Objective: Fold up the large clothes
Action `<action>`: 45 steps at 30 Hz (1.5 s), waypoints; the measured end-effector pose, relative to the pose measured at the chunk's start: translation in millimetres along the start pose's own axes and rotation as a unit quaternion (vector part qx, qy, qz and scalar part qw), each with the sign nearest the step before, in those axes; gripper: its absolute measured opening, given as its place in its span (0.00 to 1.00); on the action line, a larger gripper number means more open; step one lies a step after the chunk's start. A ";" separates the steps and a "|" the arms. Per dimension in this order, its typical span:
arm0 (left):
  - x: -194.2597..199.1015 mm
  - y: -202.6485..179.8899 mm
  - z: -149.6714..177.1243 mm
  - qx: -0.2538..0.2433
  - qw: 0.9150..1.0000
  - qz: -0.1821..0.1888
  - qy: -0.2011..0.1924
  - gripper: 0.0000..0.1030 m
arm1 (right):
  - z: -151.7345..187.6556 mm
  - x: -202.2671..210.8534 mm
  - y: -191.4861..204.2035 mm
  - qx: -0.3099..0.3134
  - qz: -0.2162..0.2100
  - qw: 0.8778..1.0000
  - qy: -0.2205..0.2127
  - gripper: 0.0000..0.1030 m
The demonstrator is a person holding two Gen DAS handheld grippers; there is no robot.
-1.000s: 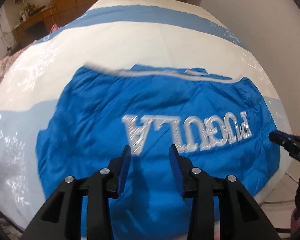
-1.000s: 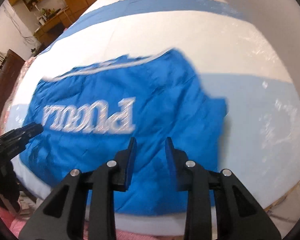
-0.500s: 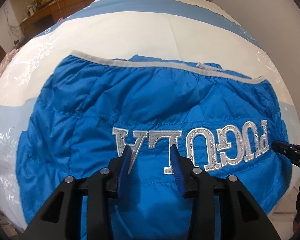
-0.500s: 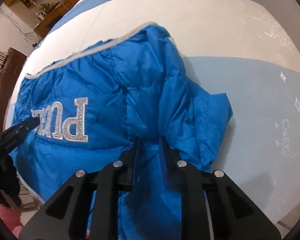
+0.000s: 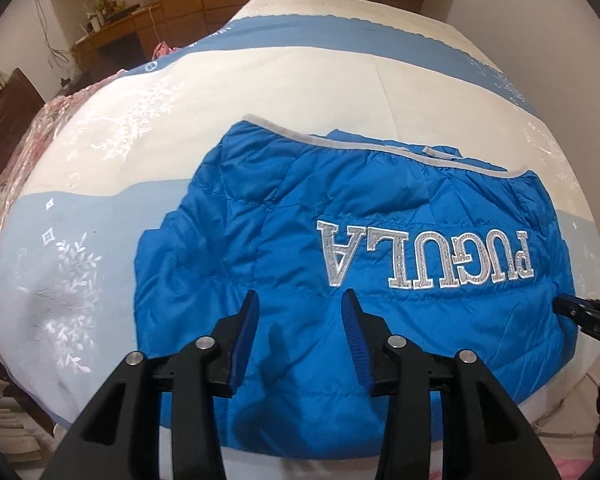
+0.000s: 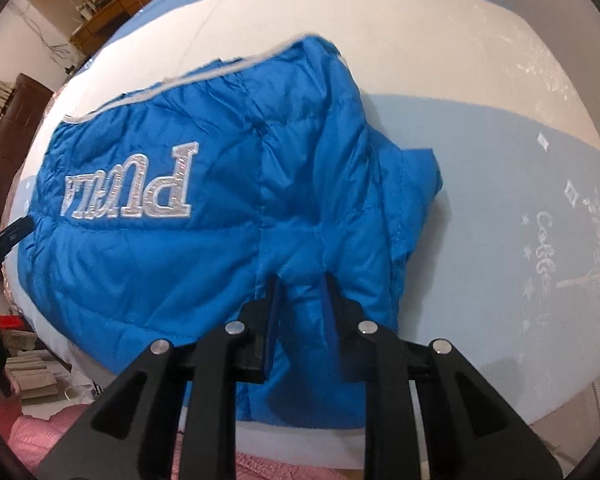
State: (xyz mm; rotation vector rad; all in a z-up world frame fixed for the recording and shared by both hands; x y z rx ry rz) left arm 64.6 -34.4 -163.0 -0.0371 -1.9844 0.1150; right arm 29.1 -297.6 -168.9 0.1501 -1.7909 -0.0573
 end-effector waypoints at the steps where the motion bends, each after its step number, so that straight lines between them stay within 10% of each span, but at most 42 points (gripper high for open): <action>1: 2.1 2.1 0.2 0.000 1.000 0.002 -0.001 0.44 | -0.1 -5.1 -0.3 0.004 0.004 1.000 0.001 0.19; 20: 5.5 69.2 -15.2 0.006 1.000 0.004 -0.010 0.70 | -11.2 -14.9 -5.7 -0.050 0.006 0.999 -0.004 0.19; 42: -76.8 117.6 8.0 0.136 0.959 0.217 0.118 0.79 | -16.0 -11.4 9.6 -0.062 0.052 0.997 0.010 0.23; 45: -75.7 111.2 8.1 0.133 0.957 0.227 0.118 0.60 | -17.4 -14.2 11.9 -0.063 0.057 0.996 0.016 0.23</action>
Point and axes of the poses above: each gripper's, at about its wrist camera, not at the fingertips, and x roughly against the way its jaws point, y to its left, z to its underside, the point moved 7 cm from there along -x, roughly the way its jaws point, and after that the axes turned 9 degrees about x, right-handed, at the moved point
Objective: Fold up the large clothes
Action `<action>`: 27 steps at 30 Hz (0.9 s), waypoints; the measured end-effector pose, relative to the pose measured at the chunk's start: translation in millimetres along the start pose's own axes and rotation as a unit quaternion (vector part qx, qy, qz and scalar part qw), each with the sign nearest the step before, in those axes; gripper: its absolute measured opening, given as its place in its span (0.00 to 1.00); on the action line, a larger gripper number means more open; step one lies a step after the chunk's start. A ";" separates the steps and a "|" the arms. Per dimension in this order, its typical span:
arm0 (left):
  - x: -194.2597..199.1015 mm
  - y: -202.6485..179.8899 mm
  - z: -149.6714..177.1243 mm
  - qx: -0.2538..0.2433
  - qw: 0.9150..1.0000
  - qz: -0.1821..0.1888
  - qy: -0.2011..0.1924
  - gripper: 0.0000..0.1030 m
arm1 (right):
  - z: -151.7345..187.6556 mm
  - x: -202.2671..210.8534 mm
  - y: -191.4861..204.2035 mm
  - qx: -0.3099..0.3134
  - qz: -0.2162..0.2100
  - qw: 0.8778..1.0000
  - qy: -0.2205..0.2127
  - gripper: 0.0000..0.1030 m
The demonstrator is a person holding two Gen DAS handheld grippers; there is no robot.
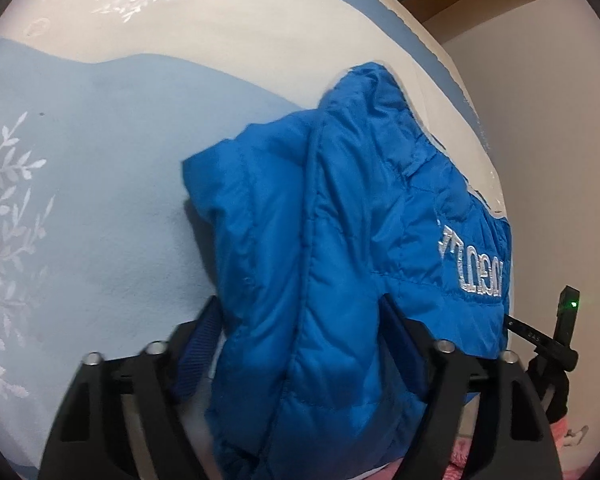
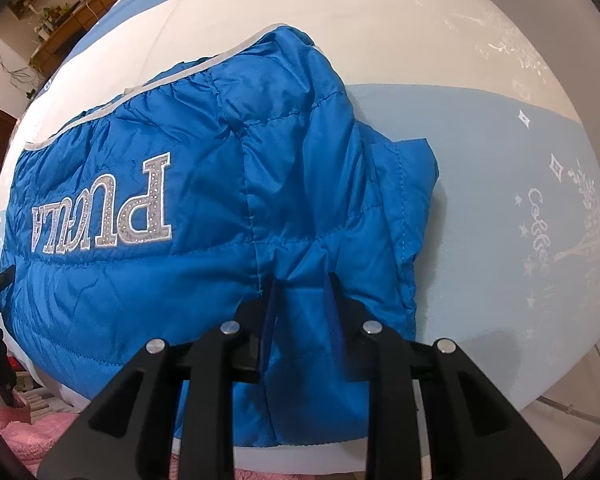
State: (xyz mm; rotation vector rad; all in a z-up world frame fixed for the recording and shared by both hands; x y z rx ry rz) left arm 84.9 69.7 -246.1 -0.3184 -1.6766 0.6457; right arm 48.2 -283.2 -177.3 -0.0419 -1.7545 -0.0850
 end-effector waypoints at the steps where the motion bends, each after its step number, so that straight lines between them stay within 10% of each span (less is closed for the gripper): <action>1: 0.1 -2.2 1.1 0.002 1.000 0.004 0.000 0.56 | -0.8 -0.8 0.1 0.000 0.002 1.000 0.001 0.23; 6: 9.1 -12.3 6.3 -0.011 1.000 -0.005 -0.022 0.33 | -4.4 -6.1 3.3 -0.003 0.010 1.000 0.009 0.23; 27: 6.1 -18.1 10.1 -0.005 0.997 -0.046 -0.058 0.27 | -3.2 -12.3 13.2 0.022 0.011 1.000 -0.002 0.23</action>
Point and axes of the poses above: each gripper's, at about its wrist camera, not at the fingertips, and x roughly against the way its jaws point, y to its left, z to its underside, the point moved 7 cm from there along -x, roughly the way its jaws point, and after that the axes turned 9 degrees about x, right-handed, at the moved point
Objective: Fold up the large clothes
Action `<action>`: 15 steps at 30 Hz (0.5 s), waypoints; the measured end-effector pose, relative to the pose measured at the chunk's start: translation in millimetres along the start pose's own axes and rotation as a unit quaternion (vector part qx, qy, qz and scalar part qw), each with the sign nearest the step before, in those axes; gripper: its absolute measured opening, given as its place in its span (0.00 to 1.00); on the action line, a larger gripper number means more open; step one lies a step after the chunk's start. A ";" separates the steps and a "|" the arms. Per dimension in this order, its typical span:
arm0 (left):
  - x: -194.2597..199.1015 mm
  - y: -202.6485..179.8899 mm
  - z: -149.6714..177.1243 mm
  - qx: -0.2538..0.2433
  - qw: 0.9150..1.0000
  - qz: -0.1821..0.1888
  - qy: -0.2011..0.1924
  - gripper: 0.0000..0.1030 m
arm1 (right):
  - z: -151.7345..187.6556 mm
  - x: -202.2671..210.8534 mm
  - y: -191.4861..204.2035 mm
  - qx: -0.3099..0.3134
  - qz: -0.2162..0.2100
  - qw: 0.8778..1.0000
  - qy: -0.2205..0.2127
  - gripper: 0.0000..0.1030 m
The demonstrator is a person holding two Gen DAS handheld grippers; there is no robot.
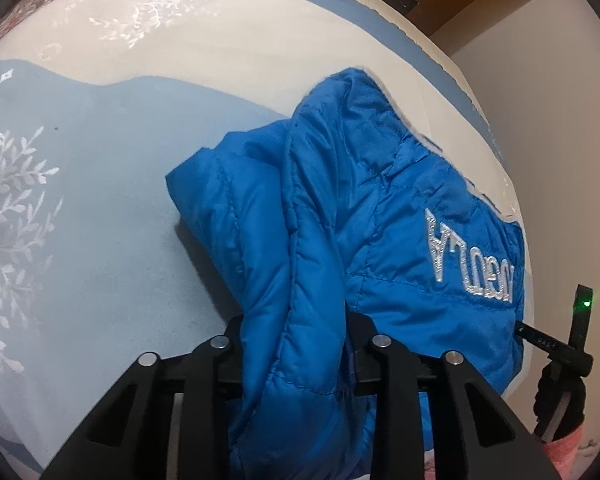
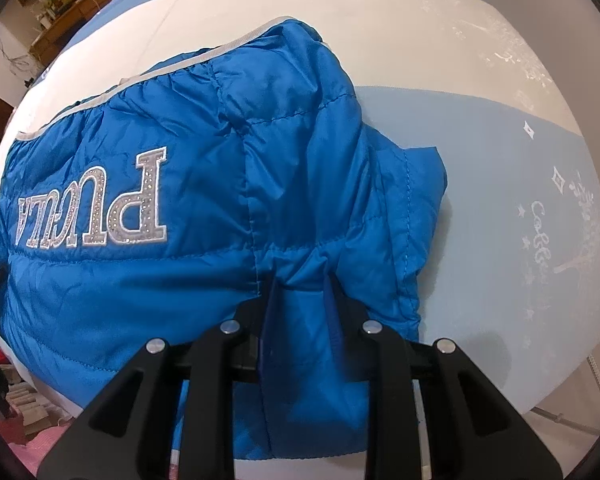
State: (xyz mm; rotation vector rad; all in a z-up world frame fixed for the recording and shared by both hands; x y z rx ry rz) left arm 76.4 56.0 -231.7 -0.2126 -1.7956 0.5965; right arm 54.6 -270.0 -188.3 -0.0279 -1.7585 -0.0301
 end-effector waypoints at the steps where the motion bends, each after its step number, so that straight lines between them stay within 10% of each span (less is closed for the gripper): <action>1: 4.4 -2.1 -1.0 0.001 1.000 0.000 -0.003 0.27 | 0.0 1.7 -0.3 0.000 -0.002 1.000 0.003 0.23; 15: 79.9 -116.2 10.7 -0.099 0.993 -0.029 -0.059 0.24 | -10.6 72.2 0.5 0.025 -0.016 0.999 -0.016 0.28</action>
Point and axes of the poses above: each gripper's, at about its wrist camera, not at the fingertips, and x roughly against the way its jaws point, y to its left, z to its underside, the point moved 7 cm from there along -x, roughly the way its jaws point, and after that the axes turned 9 degrees about x, right-handed, at the moved point
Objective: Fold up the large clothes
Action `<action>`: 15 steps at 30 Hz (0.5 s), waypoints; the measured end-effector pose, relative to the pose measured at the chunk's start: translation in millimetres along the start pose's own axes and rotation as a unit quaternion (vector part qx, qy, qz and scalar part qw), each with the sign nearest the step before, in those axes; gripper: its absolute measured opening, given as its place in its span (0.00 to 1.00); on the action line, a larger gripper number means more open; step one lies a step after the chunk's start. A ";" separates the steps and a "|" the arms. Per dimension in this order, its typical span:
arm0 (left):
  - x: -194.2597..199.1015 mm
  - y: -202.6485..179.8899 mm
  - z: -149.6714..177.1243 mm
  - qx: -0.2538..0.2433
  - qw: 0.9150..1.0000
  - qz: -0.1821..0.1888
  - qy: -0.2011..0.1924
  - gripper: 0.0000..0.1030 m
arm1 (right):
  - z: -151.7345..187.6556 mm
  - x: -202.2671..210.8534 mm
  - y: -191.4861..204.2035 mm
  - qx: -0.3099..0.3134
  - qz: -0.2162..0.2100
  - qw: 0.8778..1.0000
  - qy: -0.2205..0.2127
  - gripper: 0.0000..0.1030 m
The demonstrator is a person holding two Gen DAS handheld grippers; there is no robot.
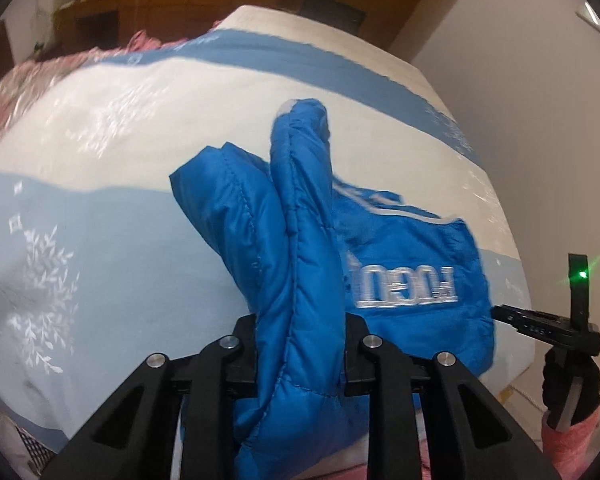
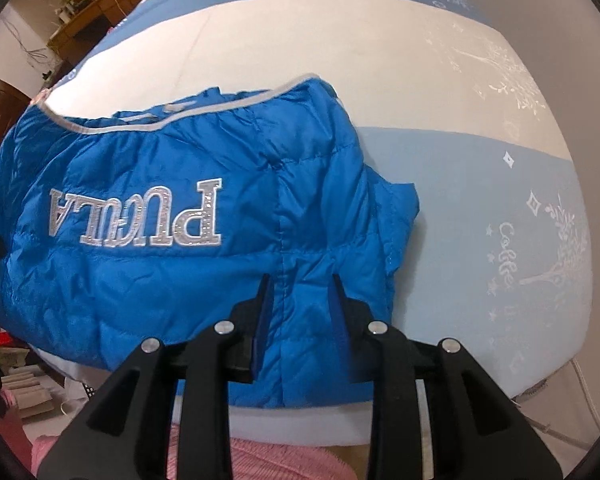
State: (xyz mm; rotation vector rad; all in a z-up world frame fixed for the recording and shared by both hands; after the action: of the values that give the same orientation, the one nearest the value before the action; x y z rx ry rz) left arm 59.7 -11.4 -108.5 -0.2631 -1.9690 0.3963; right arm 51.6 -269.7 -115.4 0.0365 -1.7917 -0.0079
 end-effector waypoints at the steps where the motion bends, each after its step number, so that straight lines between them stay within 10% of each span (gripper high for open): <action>1: 1.8 -11.8 -0.9 -0.005 1.000 -0.005 0.001 0.24 | 0.0 5.8 -1.4 0.002 0.002 1.000 -0.001 0.31; 15: -45.6 -165.6 38.8 -0.116 0.992 0.005 0.054 0.30 | 3.9 38.4 -32.8 0.006 0.015 1.000 -0.020 0.37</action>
State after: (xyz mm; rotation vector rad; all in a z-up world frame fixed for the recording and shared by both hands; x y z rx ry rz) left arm 42.3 -186.2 -96.9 -0.4337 -1.9072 0.1549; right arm 40.1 -303.7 -79.6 0.0184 -1.8324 0.0226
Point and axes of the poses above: each gripper's, at about its wrist camera, not at the fingertips, and x roughly against the way its jaws point, y to its left, z to its underside, the point moved 7 cm from there along -x, roughly the way its jaws point, and after that the axes turned 9 degrees about x, right-handed, at the moved point
